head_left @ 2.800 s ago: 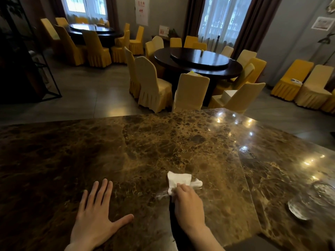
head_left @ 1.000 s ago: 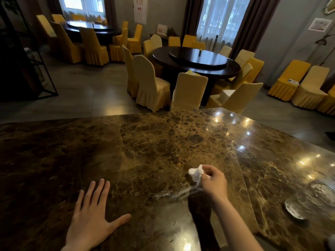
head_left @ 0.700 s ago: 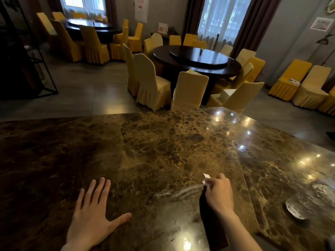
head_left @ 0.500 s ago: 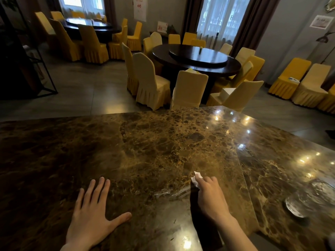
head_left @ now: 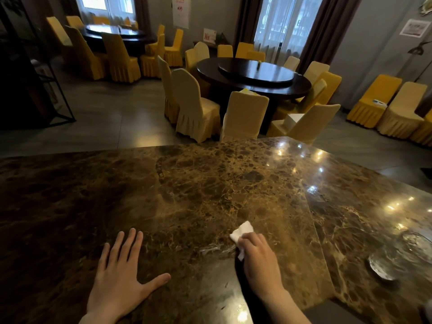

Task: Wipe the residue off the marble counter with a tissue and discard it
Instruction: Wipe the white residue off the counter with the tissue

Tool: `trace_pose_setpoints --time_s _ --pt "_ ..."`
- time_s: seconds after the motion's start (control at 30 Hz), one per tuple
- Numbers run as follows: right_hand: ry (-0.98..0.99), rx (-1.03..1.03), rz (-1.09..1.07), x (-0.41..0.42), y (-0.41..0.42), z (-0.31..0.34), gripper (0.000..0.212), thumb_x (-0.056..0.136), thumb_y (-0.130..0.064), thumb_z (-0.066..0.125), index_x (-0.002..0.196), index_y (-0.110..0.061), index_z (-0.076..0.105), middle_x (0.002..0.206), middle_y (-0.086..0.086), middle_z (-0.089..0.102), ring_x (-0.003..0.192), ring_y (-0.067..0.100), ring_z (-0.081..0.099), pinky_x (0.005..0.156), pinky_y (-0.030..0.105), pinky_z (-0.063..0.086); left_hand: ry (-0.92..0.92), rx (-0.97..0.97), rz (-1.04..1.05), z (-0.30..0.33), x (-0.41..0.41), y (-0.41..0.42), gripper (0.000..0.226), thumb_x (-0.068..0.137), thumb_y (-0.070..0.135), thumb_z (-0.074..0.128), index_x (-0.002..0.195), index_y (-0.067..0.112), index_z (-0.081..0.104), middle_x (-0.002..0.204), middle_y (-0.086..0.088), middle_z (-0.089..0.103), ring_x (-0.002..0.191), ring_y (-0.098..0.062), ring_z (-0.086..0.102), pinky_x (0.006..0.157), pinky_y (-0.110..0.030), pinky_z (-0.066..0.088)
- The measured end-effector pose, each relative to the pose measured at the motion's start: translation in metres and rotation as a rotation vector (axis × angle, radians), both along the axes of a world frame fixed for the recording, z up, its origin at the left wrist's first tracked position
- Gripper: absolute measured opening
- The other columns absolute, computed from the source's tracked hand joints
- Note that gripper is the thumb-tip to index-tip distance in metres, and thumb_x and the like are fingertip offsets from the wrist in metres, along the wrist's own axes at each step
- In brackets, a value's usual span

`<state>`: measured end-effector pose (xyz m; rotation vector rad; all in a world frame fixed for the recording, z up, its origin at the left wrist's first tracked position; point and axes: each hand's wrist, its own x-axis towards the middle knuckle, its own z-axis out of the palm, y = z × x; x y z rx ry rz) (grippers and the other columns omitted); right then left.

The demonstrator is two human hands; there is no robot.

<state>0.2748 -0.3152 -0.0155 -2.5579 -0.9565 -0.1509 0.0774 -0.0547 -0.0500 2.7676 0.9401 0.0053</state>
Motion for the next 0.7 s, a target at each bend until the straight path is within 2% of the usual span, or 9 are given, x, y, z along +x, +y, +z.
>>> trace_pose_setpoints --time_s 0.07,0.13,0.23,0.3,0.33,0.43,0.57,0.63,0.7 --pt "-0.035 0.006 0.110 -0.014 0.010 -0.002 0.010 0.097 -0.028 0.059 0.105 -0.030 0.065 0.094 -0.012 0.060 0.091 0.012 0.053 0.060 0.026 0.045 0.012 0.002 0.000 0.001 0.000 0.000 0.134 0.055 0.112 0.013 0.156 0.029 -0.021 0.165 0.011 -0.025 0.152 -0.015 -0.028 0.127 -0.048 -0.015" --pt "-0.050 -0.015 0.148 -0.013 0.008 -0.004 0.010 0.098 -0.033 0.055 0.103 -0.034 0.063 0.090 -0.014 0.057 0.088 0.010 0.049 0.057 0.024 0.042 0.015 0.000 0.005 0.001 0.001 -0.001 0.134 0.055 0.112 0.011 0.155 0.030 -0.022 0.164 0.011 -0.026 0.152 -0.015 -0.029 0.127 -0.048 -0.015" --pt "-0.010 -0.039 -0.091 0.012 -0.010 0.000 0.014 0.085 -0.015 0.070 0.088 -0.029 0.072 0.089 -0.011 0.060 0.087 0.013 0.051 0.061 0.024 0.043 0.019 0.000 0.004 0.002 0.001 -0.001 0.134 0.054 0.112 0.010 0.154 0.030 -0.024 0.164 0.011 -0.028 0.151 -0.014 -0.030 0.128 -0.048 -0.015" --pt "0.013 -0.044 -0.286 0.024 -0.015 0.001 0.022 0.081 -0.002 0.070 0.093 -0.020 0.076 0.094 -0.004 0.065 0.091 0.019 0.053 0.065 0.029 0.045 0.031 -0.004 -0.002 0.002 0.000 0.000 0.134 0.055 0.112 0.009 0.154 0.029 -0.024 0.164 0.011 -0.028 0.152 -0.015 -0.029 0.128 -0.048 -0.014" --pt "0.014 -0.040 -0.331 0.024 -0.012 0.002 0.022 0.082 -0.001 0.069 0.097 -0.017 0.076 0.097 -0.002 0.066 0.094 0.021 0.053 0.067 0.031 0.046 0.032 -0.006 -0.002 0.002 0.000 -0.001 0.134 0.055 0.112 0.009 0.155 0.029 -0.024 0.164 0.011 -0.027 0.152 -0.015 -0.029 0.128 -0.048 -0.013" --pt "0.018 -0.032 -0.189 -0.001 0.014 0.001 0.018 0.088 -0.013 0.067 0.103 -0.019 0.074 0.107 -0.004 0.065 0.103 0.018 0.053 0.073 0.030 0.051 0.029 -0.006 -0.003 0.002 0.001 -0.001 0.134 0.054 0.112 0.009 0.154 0.029 -0.025 0.164 0.011 -0.028 0.152 -0.015 -0.028 0.129 -0.049 -0.012" --pt "0.006 -0.046 0.162 -0.035 0.032 -0.007 0.009 0.087 -0.020 0.067 0.093 -0.026 0.070 0.097 -0.010 0.062 0.097 0.014 0.054 0.065 0.027 0.053 0.044 -0.010 -0.009 0.004 0.001 0.000 0.135 0.053 0.112 0.006 0.153 0.029 -0.027 0.163 0.010 -0.028 0.152 -0.016 -0.027 0.129 -0.049 -0.011" --pt "-0.004 -0.057 0.123 -0.027 0.025 -0.006 0.010 0.084 -0.019 0.067 0.089 -0.027 0.070 0.094 -0.011 0.062 0.094 0.014 0.053 0.063 0.026 0.052 0.037 -0.014 -0.008 0.004 0.001 -0.001 0.135 0.053 0.112 0.007 0.153 0.029 -0.026 0.164 0.010 -0.028 0.152 -0.016 -0.027 0.129 -0.049 -0.011" --pt "0.032 -0.056 -0.038 -0.009 0.013 -0.001 0.012 0.083 -0.015 0.068 0.088 -0.025 0.072 0.094 -0.009 0.064 0.094 0.015 0.053 0.066 0.027 0.051 0.033 -0.014 -0.008 0.004 0.001 0.000 0.135 0.053 0.112 0.008 0.154 0.029 -0.024 0.164 0.010 -0.027 0.152 -0.016 -0.027 0.129 -0.049 -0.011"
